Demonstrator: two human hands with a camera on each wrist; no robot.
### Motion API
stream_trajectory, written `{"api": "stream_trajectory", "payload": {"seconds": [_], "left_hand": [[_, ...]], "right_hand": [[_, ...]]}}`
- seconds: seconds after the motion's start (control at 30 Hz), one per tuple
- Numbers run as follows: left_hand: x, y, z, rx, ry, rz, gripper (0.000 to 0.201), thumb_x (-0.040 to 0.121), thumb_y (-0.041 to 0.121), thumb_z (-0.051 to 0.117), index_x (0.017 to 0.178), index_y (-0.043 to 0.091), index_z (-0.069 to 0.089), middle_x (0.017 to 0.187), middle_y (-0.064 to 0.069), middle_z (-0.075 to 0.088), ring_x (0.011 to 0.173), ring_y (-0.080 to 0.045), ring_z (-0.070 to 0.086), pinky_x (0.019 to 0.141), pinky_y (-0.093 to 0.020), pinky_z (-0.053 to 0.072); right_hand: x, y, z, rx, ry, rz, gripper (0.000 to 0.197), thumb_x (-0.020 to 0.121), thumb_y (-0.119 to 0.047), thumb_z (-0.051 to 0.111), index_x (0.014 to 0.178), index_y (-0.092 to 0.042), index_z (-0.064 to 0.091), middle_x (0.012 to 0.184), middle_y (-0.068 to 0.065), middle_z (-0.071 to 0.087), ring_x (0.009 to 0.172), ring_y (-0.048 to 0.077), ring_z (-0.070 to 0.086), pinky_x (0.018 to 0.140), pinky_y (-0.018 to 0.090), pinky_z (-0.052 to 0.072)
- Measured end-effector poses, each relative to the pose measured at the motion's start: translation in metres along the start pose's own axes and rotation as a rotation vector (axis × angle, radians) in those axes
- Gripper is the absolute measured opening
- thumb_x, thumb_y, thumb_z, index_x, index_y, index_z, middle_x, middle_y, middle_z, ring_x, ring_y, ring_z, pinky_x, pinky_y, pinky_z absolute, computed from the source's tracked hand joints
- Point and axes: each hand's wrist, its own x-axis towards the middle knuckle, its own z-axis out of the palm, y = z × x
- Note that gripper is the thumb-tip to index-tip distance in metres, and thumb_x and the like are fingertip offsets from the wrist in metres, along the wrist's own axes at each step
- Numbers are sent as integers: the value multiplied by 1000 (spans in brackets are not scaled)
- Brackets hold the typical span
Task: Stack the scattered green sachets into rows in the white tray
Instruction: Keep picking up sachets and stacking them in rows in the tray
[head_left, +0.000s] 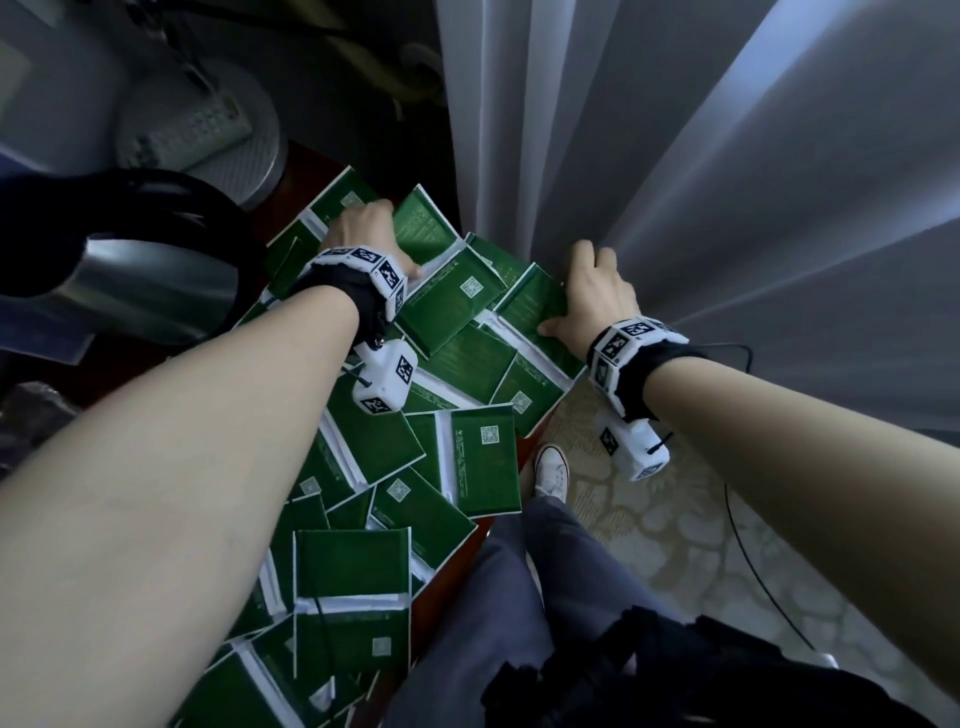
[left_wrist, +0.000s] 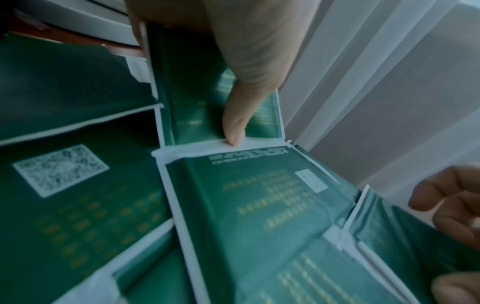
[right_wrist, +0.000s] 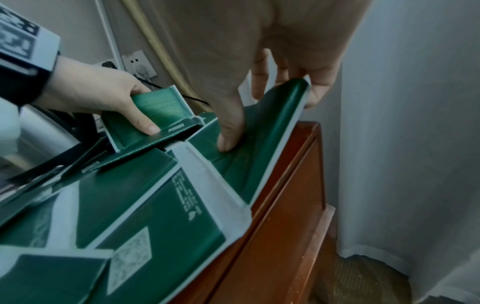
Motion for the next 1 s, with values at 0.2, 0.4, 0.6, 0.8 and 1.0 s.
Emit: {"api": "stream_trajectory", "payload": {"seconds": [0.2,0.4,0.6,0.8,1.0], "left_hand": [[-17,6,-7,43,38,109,28,80,21,71,102,11,56,101,-15,64,89,-35,61,64,-36,44],[-36,20,-14,147,62,189,38,81,12,66,117,11,52,114,-13,60,98,-36,62,74,-42,51],[-57,31,14,192,61,214,64,75,11,71,131,6,40,131,-17,47,117,-35,49,92,-49,44],[-76,29,57,230,-19,214,103,71,28,71,153,12,11,162,-14,8,149,-33,13,113,-52,27],[-80,30,66,219,47,221,89,82,25,66,152,10,14,162,-17,8,149,-36,10,116,-56,23]], "right_hand": [[0,3,-12,7,-91,-26,45,80,-22,78,113,-8,51,105,15,59,91,36,59,71,38,50],[9,5,-42,-35,-19,-89,18,81,-20,63,95,-10,57,92,15,61,77,33,55,61,33,42],[8,6,-39,-58,-11,-163,21,78,-13,60,98,-7,56,103,14,57,94,34,56,68,31,40],[-20,14,8,-204,-107,-250,69,71,-19,66,131,-9,34,132,14,47,120,38,48,97,53,43],[-27,17,36,-386,-119,-274,113,71,-28,68,156,-13,-5,161,24,4,147,44,10,115,65,15]]}}
